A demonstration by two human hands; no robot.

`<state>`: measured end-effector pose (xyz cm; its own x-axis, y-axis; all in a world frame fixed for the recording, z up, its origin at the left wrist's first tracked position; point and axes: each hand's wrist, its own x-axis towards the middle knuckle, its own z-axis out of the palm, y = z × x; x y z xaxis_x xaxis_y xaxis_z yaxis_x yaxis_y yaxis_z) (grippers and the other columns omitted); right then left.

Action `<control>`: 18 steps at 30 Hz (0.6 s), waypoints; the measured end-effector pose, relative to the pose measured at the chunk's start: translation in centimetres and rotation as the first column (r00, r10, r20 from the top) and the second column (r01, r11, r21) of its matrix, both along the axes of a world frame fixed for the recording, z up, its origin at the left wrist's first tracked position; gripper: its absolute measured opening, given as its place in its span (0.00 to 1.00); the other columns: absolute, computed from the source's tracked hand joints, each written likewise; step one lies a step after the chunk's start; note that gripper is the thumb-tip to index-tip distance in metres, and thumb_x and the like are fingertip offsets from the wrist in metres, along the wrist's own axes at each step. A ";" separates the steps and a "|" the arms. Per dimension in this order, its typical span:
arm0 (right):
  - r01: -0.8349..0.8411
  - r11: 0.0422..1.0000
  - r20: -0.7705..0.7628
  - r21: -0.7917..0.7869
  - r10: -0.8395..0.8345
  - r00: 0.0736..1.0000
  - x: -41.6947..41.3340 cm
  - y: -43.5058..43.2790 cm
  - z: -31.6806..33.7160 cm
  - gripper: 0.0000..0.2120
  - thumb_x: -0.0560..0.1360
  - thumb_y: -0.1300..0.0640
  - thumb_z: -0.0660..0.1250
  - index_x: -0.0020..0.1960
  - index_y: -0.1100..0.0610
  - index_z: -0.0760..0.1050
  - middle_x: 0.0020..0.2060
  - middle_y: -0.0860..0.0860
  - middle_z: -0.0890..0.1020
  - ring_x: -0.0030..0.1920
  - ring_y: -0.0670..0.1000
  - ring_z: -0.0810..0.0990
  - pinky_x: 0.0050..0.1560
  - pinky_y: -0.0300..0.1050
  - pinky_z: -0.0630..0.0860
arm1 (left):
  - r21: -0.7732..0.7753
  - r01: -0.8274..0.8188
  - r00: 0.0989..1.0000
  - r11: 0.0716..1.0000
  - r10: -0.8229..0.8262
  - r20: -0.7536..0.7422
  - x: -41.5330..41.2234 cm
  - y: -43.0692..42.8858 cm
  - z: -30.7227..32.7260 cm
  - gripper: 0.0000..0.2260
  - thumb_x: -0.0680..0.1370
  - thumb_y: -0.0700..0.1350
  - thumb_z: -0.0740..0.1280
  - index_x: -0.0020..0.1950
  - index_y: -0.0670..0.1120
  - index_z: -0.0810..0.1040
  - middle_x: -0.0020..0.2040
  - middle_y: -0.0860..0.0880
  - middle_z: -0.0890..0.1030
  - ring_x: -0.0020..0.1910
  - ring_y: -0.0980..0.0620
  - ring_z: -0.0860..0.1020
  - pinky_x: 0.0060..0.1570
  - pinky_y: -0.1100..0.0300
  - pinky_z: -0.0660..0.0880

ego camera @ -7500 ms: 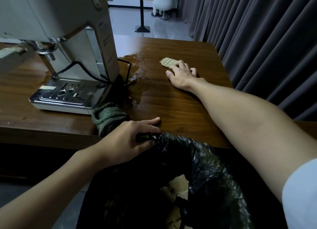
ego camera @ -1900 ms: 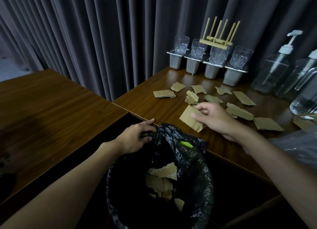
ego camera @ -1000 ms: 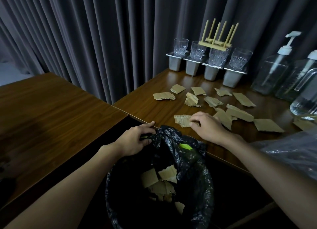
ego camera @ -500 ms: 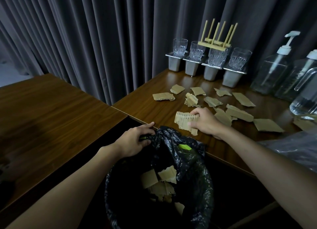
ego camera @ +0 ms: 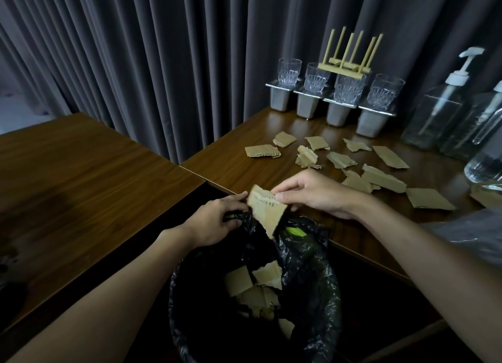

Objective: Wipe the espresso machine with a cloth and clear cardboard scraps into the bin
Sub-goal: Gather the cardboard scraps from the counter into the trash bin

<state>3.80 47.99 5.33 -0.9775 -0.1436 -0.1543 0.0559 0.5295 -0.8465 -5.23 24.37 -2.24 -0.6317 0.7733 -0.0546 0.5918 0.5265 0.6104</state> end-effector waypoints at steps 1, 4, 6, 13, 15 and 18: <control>-0.015 1.000 0.010 0.005 0.015 1.000 -0.1 0.0 0.0 0.12 0.77 0.61 0.68 0.60 0.60 0.80 0.48 0.52 0.86 0.50 0.49 0.84 0.50 0.46 0.78 | -0.020 -0.001 1.000 1.000 0.001 0.000 -0.1 0.0 0.1 0.17 0.80 0.44 0.66 0.67 0.59 0.75 0.78 0.61 0.59 0.76 0.55 0.60 0.74 0.52 0.61; -0.115 0.993 0.070 0.002 0.115 0.991 -0.4 0.0 -0.1 0.10 0.77 0.61 0.69 0.57 0.61 0.81 0.46 0.54 0.86 0.47 0.51 0.84 0.47 0.44 0.78 | -0.016 0.005 1.000 1.000 -0.005 0.003 -0.1 -0.1 0.1 0.16 0.80 0.44 0.65 0.66 0.58 0.76 0.79 0.61 0.59 0.77 0.54 0.60 0.74 0.48 0.62; -0.138 0.990 0.068 0.003 0.138 0.988 -0.6 0.0 -0.2 0.07 0.76 0.59 0.70 0.53 0.60 0.82 0.44 0.54 0.86 0.44 0.50 0.84 0.43 0.41 0.77 | 0.002 0.010 1.000 1.000 -0.010 0.001 -0.1 -0.1 0.1 0.15 0.80 0.44 0.65 0.66 0.57 0.76 0.78 0.61 0.59 0.77 0.54 0.60 0.74 0.49 0.62; 0.070 0.975 -0.194 0.211 -0.028 0.981 -3.4 0.0 -2.2 0.13 0.76 0.57 0.69 0.61 0.53 0.78 0.57 0.48 0.81 0.58 0.44 0.77 0.55 0.38 0.72 | 0.018 0.016 1.000 1.000 -0.016 -0.013 -0.2 -0.2 0.0 0.15 0.80 0.43 0.66 0.65 0.56 0.76 0.78 0.61 0.59 0.76 0.55 0.61 0.74 0.52 0.62; 0.124 0.936 -0.241 0.329 -0.044 0.970 -4.9 0.4 -2.8 0.21 0.78 0.54 0.67 0.70 0.53 0.70 0.69 0.49 0.72 0.69 0.48 0.69 0.66 0.43 0.67 | 0.017 0.012 1.000 1.000 -0.012 -0.008 -0.2 -0.2 0.0 0.15 0.80 0.43 0.66 0.65 0.56 0.76 0.78 0.61 0.60 0.76 0.55 0.61 0.74 0.52 0.62; 0.129 0.879 -0.190 0.459 -0.044 0.981 -7.5 1.1 -3.7 0.28 0.79 0.50 0.64 0.76 0.54 0.61 0.77 0.51 0.60 0.76 0.50 0.58 0.75 0.50 0.58 | 0.019 0.009 1.000 1.000 -0.009 -0.007 -0.2 -0.2 0.0 0.15 0.80 0.43 0.66 0.65 0.56 0.76 0.78 0.61 0.60 0.76 0.55 0.61 0.74 0.53 0.62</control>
<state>-3.69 49.08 1.59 -0.9999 -0.0098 -0.0139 -0.0015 0.8649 -0.5020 -5.39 24.16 -2.24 -0.6251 0.7798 -0.0357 0.6006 0.5096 0.6161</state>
